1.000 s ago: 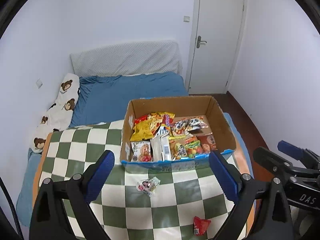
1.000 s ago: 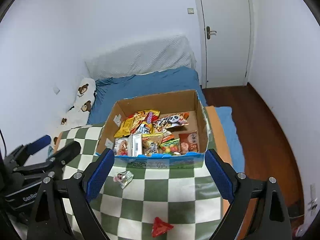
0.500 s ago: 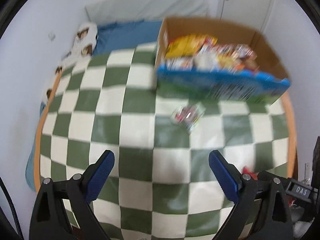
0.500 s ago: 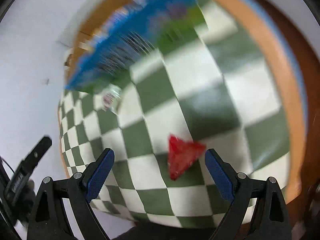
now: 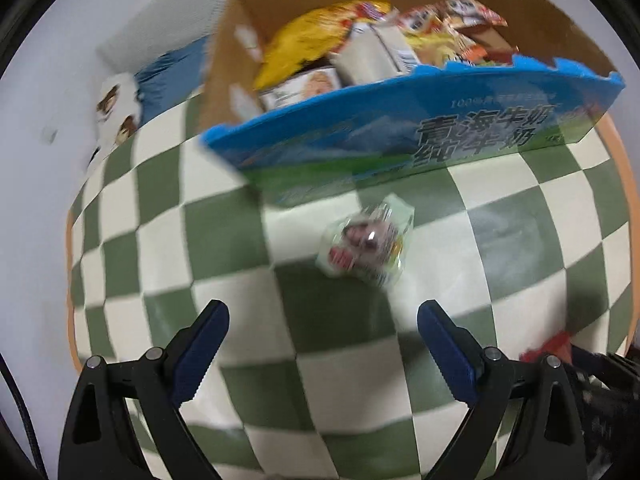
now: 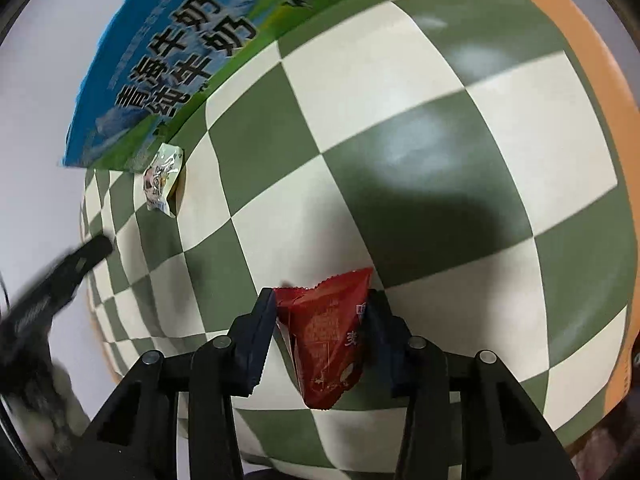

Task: Organize snacks
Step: 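Grasp the red triangular packet with the right gripper while the left grasps the white-green candy packet, then lift both packets and carry them toward the cardboard box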

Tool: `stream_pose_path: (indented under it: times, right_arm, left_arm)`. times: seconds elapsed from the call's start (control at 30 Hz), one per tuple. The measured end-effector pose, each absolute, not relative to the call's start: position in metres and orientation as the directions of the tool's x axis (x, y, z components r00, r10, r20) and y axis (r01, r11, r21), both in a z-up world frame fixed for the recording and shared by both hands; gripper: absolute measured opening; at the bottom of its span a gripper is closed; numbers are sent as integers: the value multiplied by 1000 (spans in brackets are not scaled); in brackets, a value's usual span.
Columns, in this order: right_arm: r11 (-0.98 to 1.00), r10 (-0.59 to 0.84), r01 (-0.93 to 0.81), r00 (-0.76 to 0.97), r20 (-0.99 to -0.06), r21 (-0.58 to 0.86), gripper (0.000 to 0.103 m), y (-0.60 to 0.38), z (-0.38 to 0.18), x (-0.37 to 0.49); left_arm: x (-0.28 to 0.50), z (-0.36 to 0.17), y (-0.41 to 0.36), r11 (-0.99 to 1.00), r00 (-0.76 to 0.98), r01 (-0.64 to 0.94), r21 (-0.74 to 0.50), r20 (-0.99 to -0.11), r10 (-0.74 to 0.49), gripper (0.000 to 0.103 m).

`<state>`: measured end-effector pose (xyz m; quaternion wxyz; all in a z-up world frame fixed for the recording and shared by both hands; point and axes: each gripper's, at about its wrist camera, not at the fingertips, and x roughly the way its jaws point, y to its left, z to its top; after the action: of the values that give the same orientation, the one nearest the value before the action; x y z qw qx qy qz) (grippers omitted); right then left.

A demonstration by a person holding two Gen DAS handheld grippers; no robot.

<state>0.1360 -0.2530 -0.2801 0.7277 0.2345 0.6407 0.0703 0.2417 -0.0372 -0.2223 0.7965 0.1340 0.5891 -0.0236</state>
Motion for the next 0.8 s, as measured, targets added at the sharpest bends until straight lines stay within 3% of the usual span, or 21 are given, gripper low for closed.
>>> stream_pose_path:
  times: [0.27,0.33,0.6,0.8]
  right_arm:
    - [888,385,194,187,-904,418,46,-253,-275,140]
    - [888,383,196,187,-905,416,46,-256,-274,140]
    - [891,381,190,181,-907,413,46,-270,-271,135]
    - [926,353,88,136,-926,366,46,-260,-271,124]
  left_arm:
    - [292,-264,-56,945,193,312,97,-980,36,95]
    - [295,-268,-56,950,195,309,55,-981,-7,57]
    - [264,-271,-29,984,161,179,-17,-986,-47,54]
    - [177,-281,-16,994,107,91,-53,-992,-62,55]
